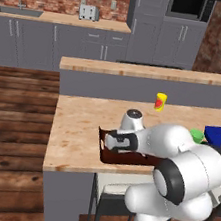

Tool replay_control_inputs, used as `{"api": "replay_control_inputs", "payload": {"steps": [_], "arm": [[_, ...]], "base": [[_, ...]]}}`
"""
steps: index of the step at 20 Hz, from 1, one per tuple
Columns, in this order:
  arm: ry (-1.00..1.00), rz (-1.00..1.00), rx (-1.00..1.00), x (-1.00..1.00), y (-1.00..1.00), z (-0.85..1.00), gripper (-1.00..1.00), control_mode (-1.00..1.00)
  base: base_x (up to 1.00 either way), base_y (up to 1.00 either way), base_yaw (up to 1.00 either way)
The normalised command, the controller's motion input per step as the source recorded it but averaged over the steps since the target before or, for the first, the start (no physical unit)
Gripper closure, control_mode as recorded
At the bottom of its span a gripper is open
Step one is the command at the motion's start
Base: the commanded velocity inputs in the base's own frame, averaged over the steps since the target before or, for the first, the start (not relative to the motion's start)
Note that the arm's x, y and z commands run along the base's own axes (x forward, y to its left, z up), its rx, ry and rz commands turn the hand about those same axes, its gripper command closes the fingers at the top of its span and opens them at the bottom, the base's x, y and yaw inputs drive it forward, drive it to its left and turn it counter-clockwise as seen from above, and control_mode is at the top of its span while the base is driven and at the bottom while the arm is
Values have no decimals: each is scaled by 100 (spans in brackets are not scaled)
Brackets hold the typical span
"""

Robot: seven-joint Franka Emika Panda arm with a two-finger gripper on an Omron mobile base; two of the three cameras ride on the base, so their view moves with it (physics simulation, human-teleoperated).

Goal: Gather the corn and avocado from the fridge and place them on a tray on the dining counter. Then gather the steak and chicken drumstick from the fridge and place them on the other tray.

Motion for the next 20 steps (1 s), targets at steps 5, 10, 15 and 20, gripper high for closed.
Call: {"api": "replay_control_inputs", "payload": {"steps": [5,10,15,20], "arm": [[0,0,0,9,7,-22,-100,-100],[0,0,0,-11,0,4,-100,-100],[0,0,2,-18,0,28,-100,-100],[4,0,1,-10,0,38,-100,-100]], "base": [[0,0,0],[0,0,0],[0,0,0],[0,0,0]]}}
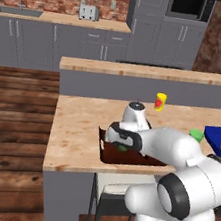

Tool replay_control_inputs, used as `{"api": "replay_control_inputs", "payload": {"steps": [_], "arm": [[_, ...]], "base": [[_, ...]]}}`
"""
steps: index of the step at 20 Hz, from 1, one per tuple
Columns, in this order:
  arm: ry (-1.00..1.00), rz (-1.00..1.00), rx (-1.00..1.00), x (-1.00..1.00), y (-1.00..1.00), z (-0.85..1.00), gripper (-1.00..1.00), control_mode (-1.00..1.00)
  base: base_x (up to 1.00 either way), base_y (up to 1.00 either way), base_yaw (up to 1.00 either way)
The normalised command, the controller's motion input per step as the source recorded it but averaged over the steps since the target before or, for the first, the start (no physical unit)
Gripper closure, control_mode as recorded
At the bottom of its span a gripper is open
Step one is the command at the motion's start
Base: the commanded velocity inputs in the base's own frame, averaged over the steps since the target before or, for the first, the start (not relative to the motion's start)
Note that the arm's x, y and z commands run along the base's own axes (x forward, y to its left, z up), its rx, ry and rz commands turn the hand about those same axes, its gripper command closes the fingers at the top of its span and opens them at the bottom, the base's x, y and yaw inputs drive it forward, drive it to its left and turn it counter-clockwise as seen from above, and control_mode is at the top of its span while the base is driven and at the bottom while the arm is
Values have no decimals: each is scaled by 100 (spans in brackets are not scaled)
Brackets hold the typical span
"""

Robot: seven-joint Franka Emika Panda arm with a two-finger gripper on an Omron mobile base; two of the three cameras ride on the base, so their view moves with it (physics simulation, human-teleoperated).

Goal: Gather the corn and avocado from the fridge and place them on a tray on the dining counter. Then gather the steak and chicken drumstick from the fridge and place them on the other tray.

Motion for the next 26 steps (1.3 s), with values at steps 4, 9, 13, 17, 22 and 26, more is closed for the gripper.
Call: {"api": "replay_control_inputs", "payload": {"steps": [4,9,13,17,22,26], "arm": [[5,0,1,-12,0,36,-100,-100],[2,0,0,-5,0,1,-100,-100],[0,0,2,-7,0,5,-100,-100],[-1,0,0,-35,0,47,-100,-100],[-9,0,1,-73,0,62,-100,-100],[-14,0,0,-100,0,55,-100,-100]], "base": [[0,0,0],[0,0,0],[0,0,0],[0,0,0],[0,0,0],[0,0,0]]}}
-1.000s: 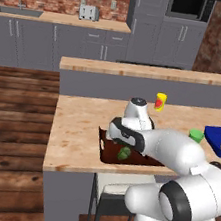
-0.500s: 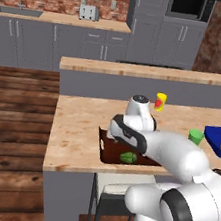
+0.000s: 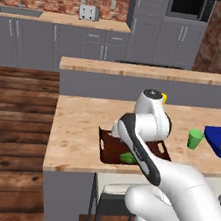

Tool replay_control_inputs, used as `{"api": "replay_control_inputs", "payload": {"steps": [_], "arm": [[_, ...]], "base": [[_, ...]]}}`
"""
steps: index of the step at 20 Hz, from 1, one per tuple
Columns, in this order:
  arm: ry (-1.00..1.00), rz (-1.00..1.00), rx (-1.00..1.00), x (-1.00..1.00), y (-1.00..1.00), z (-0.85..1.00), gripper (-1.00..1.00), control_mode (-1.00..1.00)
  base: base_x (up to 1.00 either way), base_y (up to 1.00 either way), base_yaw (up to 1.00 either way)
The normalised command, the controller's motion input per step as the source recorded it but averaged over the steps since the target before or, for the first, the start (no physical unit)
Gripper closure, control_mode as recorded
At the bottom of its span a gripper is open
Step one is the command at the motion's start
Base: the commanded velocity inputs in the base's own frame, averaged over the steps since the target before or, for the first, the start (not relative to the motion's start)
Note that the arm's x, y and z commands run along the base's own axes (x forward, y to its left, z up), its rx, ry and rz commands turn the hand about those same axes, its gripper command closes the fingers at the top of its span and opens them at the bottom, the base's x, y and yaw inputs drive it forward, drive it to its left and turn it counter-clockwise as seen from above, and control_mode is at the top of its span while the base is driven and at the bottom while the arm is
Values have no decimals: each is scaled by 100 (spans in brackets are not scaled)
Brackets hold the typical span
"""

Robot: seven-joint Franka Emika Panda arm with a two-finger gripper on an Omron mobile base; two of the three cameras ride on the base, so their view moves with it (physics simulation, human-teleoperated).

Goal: Gather the corn and avocado from the fridge and place them on a tray on the dining counter. Then gather the steak and chicken drumstick from the fridge and place them on the other tray.

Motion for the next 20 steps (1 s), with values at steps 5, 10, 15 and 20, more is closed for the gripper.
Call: {"api": "replay_control_inputs", "payload": {"steps": [5,10,15,20], "arm": [[-15,0,1,-99,0,48,-100,-100],[-18,0,1,-100,0,59,-100,-100],[-17,1,0,-81,5,90,-100,-100],[-5,0,-1,-24,46,26,-100,-100]], "base": [[0,0,0],[0,0,0],[0,0,0],[0,0,0]]}}
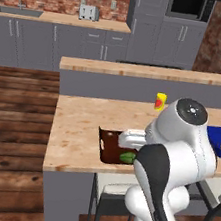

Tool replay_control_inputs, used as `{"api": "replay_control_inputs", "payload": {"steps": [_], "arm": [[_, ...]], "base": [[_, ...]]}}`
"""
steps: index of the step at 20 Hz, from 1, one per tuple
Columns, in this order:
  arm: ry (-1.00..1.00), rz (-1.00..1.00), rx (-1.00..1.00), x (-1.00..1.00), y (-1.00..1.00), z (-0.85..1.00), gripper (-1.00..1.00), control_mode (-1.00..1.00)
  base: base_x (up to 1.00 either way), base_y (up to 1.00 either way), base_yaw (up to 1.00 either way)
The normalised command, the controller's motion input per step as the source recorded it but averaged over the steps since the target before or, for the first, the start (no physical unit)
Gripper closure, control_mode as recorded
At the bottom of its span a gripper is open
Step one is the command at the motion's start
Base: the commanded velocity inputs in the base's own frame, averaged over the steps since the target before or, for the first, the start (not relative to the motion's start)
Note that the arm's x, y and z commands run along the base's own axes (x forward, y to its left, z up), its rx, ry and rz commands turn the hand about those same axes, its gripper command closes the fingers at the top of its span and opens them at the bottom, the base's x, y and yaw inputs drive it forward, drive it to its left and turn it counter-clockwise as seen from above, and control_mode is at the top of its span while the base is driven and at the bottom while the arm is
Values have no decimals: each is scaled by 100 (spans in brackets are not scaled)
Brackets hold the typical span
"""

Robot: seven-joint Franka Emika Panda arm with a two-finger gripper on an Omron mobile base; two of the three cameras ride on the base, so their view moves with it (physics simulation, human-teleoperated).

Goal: Gather the corn and avocado from the fridge and place them on a tray on the dining counter. Then gather the steak and chicken drumstick from the fridge and place them on the other tray.

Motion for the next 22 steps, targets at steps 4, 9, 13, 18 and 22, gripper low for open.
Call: {"api": "replay_control_inputs", "payload": {"steps": [4,9,13,18,22], "arm": [[0,0,-1,0,8,-2,-100,-100],[-1,0,-1,-15,18,0,-100,100],[0,0,0,0,0,0,-100,100],[0,0,0,0,0,0,-100,100],[0,0,0,0,0,0,-100,100]], "base": [[0,0,0],[-30,57,1],[-35,100,5],[-7,100,6],[12,100,5]]}}
